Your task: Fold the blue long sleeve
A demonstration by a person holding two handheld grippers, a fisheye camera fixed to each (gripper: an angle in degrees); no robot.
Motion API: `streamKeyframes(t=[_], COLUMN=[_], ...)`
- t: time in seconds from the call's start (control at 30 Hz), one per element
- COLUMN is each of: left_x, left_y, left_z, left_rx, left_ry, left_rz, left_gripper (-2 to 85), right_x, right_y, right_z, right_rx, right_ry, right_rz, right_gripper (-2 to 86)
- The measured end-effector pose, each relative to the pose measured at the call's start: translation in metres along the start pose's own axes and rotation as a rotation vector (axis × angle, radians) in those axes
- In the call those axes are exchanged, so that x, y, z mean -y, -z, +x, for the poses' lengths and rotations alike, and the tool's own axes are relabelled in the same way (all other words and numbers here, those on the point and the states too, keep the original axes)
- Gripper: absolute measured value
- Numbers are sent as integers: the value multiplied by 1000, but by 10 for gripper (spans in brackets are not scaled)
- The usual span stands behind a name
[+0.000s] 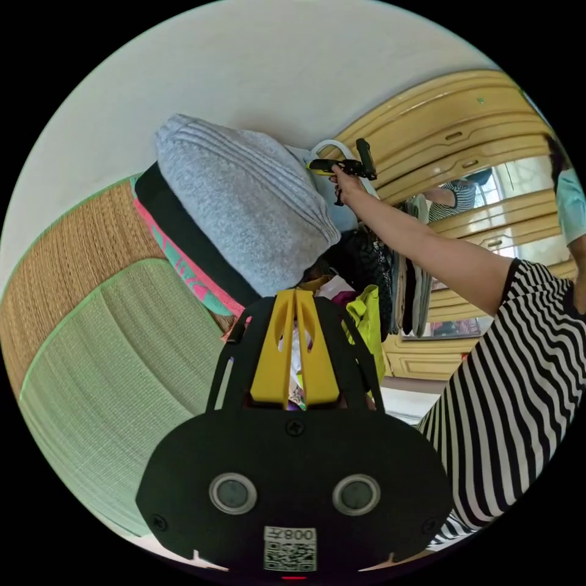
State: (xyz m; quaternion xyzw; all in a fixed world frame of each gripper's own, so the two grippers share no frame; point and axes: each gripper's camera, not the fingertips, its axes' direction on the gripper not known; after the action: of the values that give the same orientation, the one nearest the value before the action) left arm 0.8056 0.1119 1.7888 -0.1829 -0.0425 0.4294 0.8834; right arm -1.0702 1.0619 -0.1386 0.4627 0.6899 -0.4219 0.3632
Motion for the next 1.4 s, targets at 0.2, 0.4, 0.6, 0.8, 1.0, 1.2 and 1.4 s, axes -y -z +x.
streamKeyframes(t=[0.2,0.4,0.6,0.8,1.0,1.2,1.4], left_x=[-17,-31,-52,-85,-133,-195,-280], left_y=[26,59,111,176,257,363,487], left_z=[13,45,82,122,166,209,245], left_rx=[-58,-90,-147,-195,-244,-265,-259], left_ry=[51,12,-29,-59,-72,-94,-98], left_rz=[-18,-39,5,47,123,259,437], left_gripper=[1,1,1,1,1,1,1], right_x=[-25,-79,-152,-237,-301,-357,-432], right_y=[21,64,145,249,356,469,581], right_z=[14,44,47,40,-5,-122,-280], right_rx=[8,193,328,464,577,579,663], right_ry=[-29,-111,-149,-146,-69,129,353], right_rz=[26,87,252,445,599,681,767], right_gripper=[63,30,21,17,15,14,12])
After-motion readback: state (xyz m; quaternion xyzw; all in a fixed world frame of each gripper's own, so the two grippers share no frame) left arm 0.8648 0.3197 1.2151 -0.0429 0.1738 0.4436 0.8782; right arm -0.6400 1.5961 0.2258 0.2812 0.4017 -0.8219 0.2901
